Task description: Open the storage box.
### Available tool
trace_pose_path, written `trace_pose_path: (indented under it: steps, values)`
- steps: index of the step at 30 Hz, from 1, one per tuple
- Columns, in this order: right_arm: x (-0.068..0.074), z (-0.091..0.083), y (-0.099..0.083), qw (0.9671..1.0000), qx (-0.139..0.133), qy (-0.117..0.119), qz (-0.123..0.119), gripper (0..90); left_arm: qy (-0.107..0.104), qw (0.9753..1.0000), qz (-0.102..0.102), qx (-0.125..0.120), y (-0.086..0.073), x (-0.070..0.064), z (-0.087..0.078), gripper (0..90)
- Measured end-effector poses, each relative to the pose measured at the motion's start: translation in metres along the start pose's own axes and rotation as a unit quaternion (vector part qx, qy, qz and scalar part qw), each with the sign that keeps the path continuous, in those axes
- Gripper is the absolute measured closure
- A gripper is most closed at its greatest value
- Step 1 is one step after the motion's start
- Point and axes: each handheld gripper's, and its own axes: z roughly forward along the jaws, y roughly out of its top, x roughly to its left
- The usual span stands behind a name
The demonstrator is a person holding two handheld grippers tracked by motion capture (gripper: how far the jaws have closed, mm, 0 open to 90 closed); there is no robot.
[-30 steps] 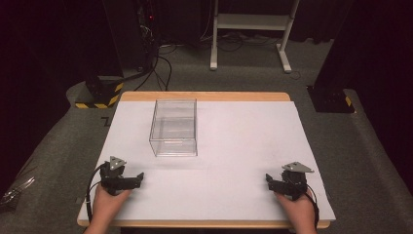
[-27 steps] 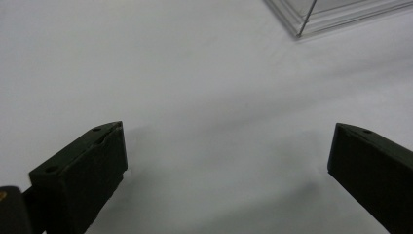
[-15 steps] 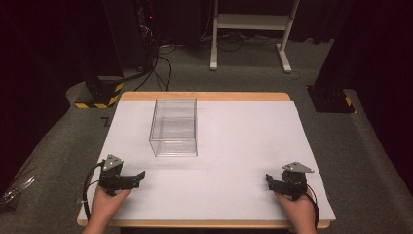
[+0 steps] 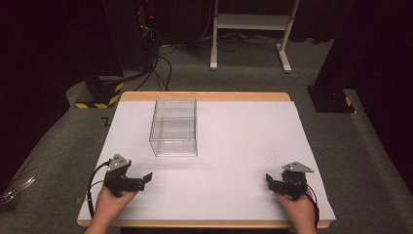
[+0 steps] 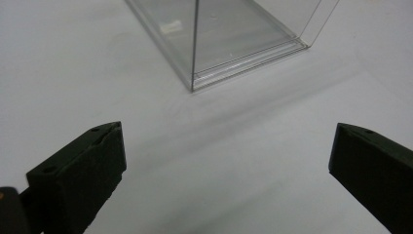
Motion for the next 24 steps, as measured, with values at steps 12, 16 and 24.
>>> trace_pose_path:
  steps: [12, 16, 24]
  values:
    - [0.0, 0.0, 0.0, 1.0, 0.0, 0.0, 0.0, 17.6, -0.05, 0.9986, 0.015, -0.002, 0.014, -0.019, 0.011, 4.6]
    - [0.0, 0.0, 0.0, 1.0, 0.0, 0.0, 0.0, 17.7, -0.055, 0.9981, 0.019, -0.02, 0.015, -0.02, 0.013, 12.8]
    - [0.0, 0.0, 0.0, 1.0, 0.0, 0.0, 0.0, 17.7, -0.072, 0.997, 0.005, -0.028, 0.03, -0.015, 0.02, 20.8]
